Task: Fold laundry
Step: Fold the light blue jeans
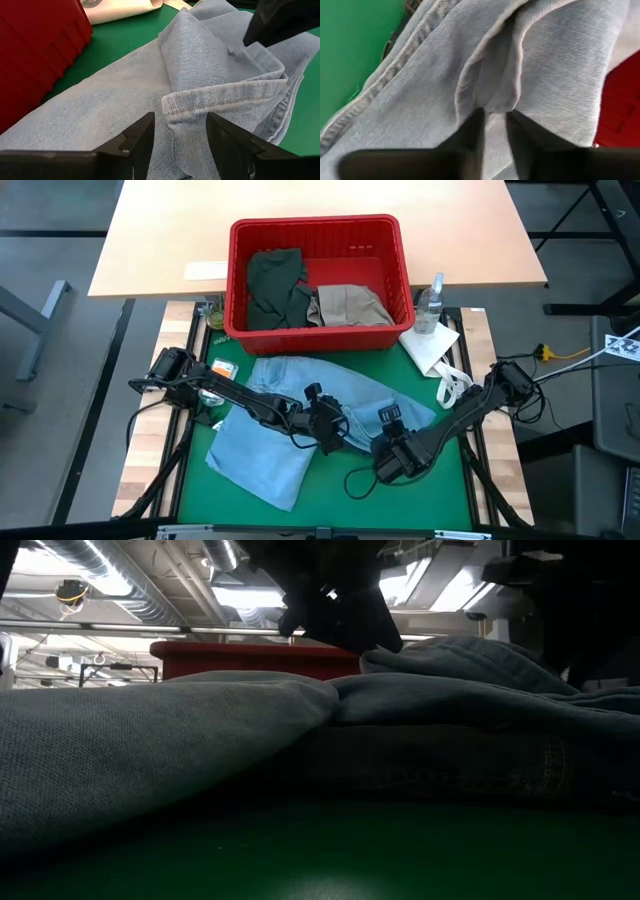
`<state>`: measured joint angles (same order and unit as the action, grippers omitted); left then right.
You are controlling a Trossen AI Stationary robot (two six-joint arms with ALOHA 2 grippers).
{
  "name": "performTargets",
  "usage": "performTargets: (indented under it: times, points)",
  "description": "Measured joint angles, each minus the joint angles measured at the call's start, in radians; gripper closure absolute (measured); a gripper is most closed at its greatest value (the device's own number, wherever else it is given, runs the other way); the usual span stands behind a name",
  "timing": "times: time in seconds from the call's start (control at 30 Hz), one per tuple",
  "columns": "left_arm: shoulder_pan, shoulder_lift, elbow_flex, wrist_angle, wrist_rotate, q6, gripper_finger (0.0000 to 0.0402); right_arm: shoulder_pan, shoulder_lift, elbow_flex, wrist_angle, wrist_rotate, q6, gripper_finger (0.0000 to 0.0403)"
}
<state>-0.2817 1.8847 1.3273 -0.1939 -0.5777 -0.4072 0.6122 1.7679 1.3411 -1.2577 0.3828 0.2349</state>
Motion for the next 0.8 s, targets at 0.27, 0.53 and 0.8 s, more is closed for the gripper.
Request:
performTargets:
  times: [0.27, 0.53, 0.8]
  points:
    - [0.0, 0.0, 0.0, 0.0, 0.0, 0.0, 0.023, -0.026, 0.0, 0.0, 0.004, -0.009, -0.012, 0.0381]
    - [0.0, 0.0, 0.0, 0.0, 0.0, 0.0, 0.023, -0.024, 0.0, 0.0, 0.0, -0.009, -0.035, 0.0398]
    - [0.0, -0.036, 0.001, -0.001, 0.012, 0.024, 0.023, -0.041, -0.001, 0.0, -0.016, 0.08, -0.1, 0.0401]
